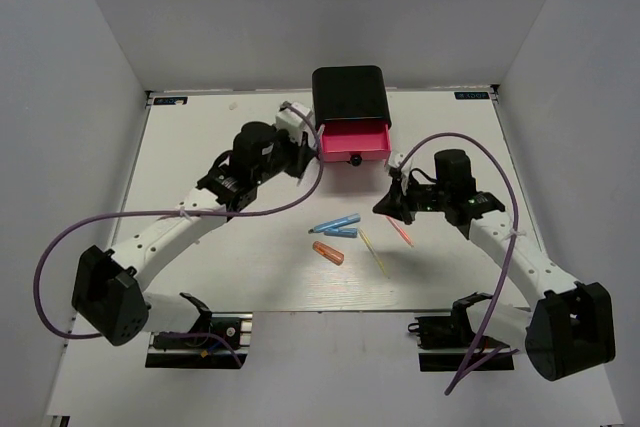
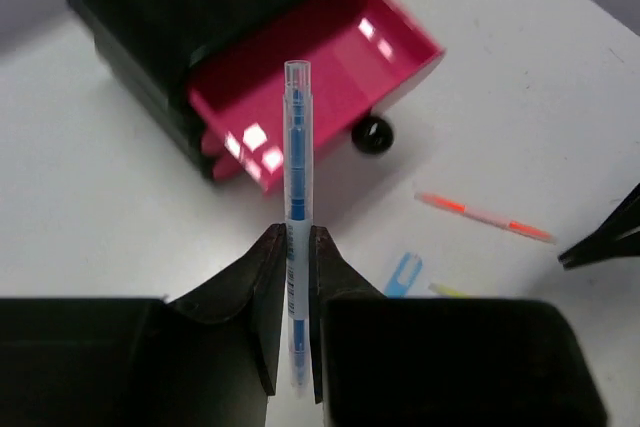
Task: Sort the stationery into containers
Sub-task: Place the stationery into the container
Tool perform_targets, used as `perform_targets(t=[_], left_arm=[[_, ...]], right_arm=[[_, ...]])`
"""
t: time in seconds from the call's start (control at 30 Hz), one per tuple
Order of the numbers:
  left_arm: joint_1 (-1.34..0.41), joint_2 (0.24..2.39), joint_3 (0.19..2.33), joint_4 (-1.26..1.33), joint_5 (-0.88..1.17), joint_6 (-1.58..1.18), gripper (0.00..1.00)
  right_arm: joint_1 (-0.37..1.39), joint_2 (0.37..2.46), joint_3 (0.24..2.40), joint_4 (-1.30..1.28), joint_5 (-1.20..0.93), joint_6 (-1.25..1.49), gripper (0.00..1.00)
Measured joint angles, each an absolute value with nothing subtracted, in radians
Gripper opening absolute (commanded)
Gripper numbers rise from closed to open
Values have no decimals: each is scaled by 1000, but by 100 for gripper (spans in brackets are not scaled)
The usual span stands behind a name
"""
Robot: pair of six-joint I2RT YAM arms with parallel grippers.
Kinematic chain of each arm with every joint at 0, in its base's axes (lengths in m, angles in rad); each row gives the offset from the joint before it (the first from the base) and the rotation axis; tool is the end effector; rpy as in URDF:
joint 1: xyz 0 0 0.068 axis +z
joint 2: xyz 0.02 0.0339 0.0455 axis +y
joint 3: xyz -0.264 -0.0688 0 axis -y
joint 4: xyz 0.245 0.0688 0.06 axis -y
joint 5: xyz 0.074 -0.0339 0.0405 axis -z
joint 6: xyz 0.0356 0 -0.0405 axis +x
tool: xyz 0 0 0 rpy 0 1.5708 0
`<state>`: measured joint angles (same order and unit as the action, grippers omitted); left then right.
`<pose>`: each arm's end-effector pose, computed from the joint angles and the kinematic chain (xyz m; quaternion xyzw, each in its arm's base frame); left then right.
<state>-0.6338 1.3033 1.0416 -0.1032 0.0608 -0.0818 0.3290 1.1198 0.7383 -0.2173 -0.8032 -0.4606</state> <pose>0.2443 -0.1822 0.3236 0.2409 0.7874 -0.2220 0.5221 0.2153 0.1006 0.2599 -0.4816 0.6810 0.3166 0.4517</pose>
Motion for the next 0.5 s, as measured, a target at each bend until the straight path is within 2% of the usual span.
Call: perform_targets(t=[0.2,0.5], left_arm=[[-634,1422,1118,126,196,156,1],[-634,1692,1283,341,241,248,4]], right_arm=[[328,1086,738,-294,-874,-588,8],[327,1013,706,-316,-908,-650,10]])
